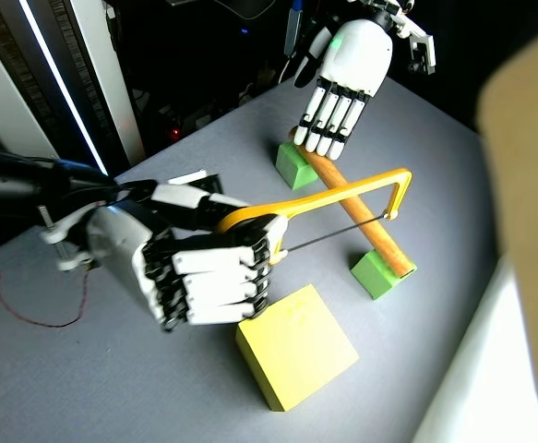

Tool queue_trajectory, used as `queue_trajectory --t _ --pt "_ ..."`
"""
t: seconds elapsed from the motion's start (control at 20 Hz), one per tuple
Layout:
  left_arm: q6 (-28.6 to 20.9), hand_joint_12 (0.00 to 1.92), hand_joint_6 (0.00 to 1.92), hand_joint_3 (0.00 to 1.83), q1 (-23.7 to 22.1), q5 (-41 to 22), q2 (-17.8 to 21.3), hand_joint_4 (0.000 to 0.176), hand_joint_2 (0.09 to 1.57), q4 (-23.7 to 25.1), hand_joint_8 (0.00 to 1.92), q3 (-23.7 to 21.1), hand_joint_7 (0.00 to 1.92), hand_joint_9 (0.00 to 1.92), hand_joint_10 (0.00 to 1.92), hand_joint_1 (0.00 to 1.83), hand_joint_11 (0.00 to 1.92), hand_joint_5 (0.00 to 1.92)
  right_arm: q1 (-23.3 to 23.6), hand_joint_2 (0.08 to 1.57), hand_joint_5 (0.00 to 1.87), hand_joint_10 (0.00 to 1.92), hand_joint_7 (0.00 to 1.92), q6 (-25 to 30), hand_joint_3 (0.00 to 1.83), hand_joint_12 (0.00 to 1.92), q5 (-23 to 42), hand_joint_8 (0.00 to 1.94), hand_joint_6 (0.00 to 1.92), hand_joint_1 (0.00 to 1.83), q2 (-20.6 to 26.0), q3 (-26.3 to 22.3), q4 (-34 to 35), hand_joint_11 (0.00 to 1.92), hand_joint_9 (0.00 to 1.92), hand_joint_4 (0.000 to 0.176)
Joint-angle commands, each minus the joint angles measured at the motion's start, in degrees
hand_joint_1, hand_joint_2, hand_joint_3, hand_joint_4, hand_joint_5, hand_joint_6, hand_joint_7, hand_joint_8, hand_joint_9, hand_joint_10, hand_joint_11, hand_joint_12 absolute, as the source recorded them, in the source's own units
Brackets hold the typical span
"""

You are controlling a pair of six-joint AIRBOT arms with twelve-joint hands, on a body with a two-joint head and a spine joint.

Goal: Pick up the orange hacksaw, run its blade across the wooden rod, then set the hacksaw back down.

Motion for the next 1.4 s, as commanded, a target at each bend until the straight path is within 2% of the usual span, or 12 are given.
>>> queue_trajectory --t 0.0,0.05,0.1,0.2,0.25,0.3,0.65,1.0,1.05,1.15,1.2,1.35 --pt "0.1 0.14 0.0 0.0 -0.5 -0.1 0.0 0.0 1.27 -2.8 0.0 0.3 0.06 0.03 0.0 0.01 0.0 0.08 0.7 1.14 0.79 1.34 0.97 1.2 0.0 1.52 5.7 1.06 1.03 1.37 -0.5 0.4 -4.1 0.77 0.92 0.0" --pt "0.1 0.18 0.0 0.0 -0.5 -0.1 0.0 0.0 1.27 -2.8 0.0 0.4 0.07 0.05 0.0 0.02 0.0 0.09 0.8 1.14 0.81 1.33 0.98 1.4 0.0 1.52 5.7 1.04 1.01 1.38 -1.7 1.2 -3.6 0.78 0.93 0.0" --pt "0.1 0.1 0.0 0.0 -0.5 -0.1 -0.1 0.0 1.27 -2.8 0.0 0.4 0.05 0.02 0.01 0.0 0.0 0.07 0.7 1.13 0.83 1.32 0.99 1.4 0.0 1.52 5.7 1.04 0.97 1.38 -2.5 1.9 -3.6 0.78 0.93 0.0" --pt "0.1 0.09 0.01 0.0 -0.5 -0.1 -0.1 0.0 1.28 -2.8 0.01 0.4 0.06 0.03 0.01 0.01 0.0 0.08 0.4 1.13 0.82 1.3 1.0 0.9 0.0 1.49 5.7 1.01 1.0 1.38 -3.6 2.4 -3.6 0.79 0.94 0.0" --pt "0.1 0.16 0.0 0.0 -0.5 -0.1 -0.1 0.0 1.27 -2.8 0.0 0.4 0.1 0.07 0.0 0.04 0.0 0.12 0.3 1.13 0.81 1.31 0.99 0.6 0.0 1.49 5.7 1.03 1.01 1.38 -3.8 2.4 -3.6 0.79 0.93 0.0" --pt "0.1 0.09 0.0 0.0 -0.5 -0.1 -0.1 0.0 1.28 -2.8 0.0 0.5 0.06 0.04 0.0 0.01 0.0 0.09 0.0 1.14 0.81 1.32 0.98 -0.3 0.0 1.51 5.7 1.06 1.02 1.37 -3.9 2.3 -3.7 0.77 0.92 0.0" --pt "0.1 0.04 0.0 0.0 -0.6 -0.1 -0.2 0.0 1.29 -2.8 0.0 0.6 0.06 0.03 0.0 0.02 0.0 0.09 -1.4 1.14 0.8 1.33 0.99 -0.6 0.0 1.51 5.7 1.04 1.01 1.38 -4.6 2.2 -3.6 0.77 0.92 0.0" --pt "0.1 0.13 0.0 0.0 -0.8 -0.1 -0.4 0.0 1.28 -2.8 0.0 0.9 0.09 0.06 0.0 0.0 0.0 0.11 -3.2 1.13 0.82 1.31 1.0 -2.2 0.0 1.51 5.7 1.01 0.99 1.38 -6.5 2.4 -3.6 0.79 0.93 0.0" --pt "0.1 0.1 0.0 0.0 -0.8 -0.1 -0.4 0.0 1.28 -2.8 0.0 0.9 0.08 0.04 0.0 0.0 0.0 0.1 -3.2 1.14 0.83 1.11 1.01 -2.9 0.0 1.48 5.7 1.1 1.04 1.27 -6.7 2.4 -3.7 0.8 0.94 0.0" --pt "0.1 0.15 0.0 0.0 -0.7 -0.1 -0.4 0.0 1.28 -2.8 0.0 0.9 0.09 0.05 0.0 0.01 0.0 0.11 -3.3 1.16 0.81 1.0 0.99 -4.4 0.0 1.49 5.5 1.16 1.09 1.24 -7.0 2.6 -4.5 0.78 0.95 0.0" --pt "0.1 0.17 0.0 0.0 -0.7 -0.1 -0.4 0.0 1.28 -2.8 0.0 0.9 0.09 0.06 0.0 0.03 0.0 0.1 -3.4 1.14 0.84 1.24 0.99 -4.4 0.0 1.49 5.2 1.06 0.99 1.35 -7.1 2.7 -4.9 0.78 0.94 0.0" --pt "0.1 0.1 0.01 0.0 -0.8 -0.1 -0.5 0.0 1.29 -2.8 0.0 0.9 0.08 0.04 0.0 0.02 0.0 0.11 -3.6 1.11 0.88 1.23 1.03 -5.7 0.0 1.44 5.1 0.97 0.91 1.38 -7.6 3.2 -5.6 0.8 0.98 0.0"
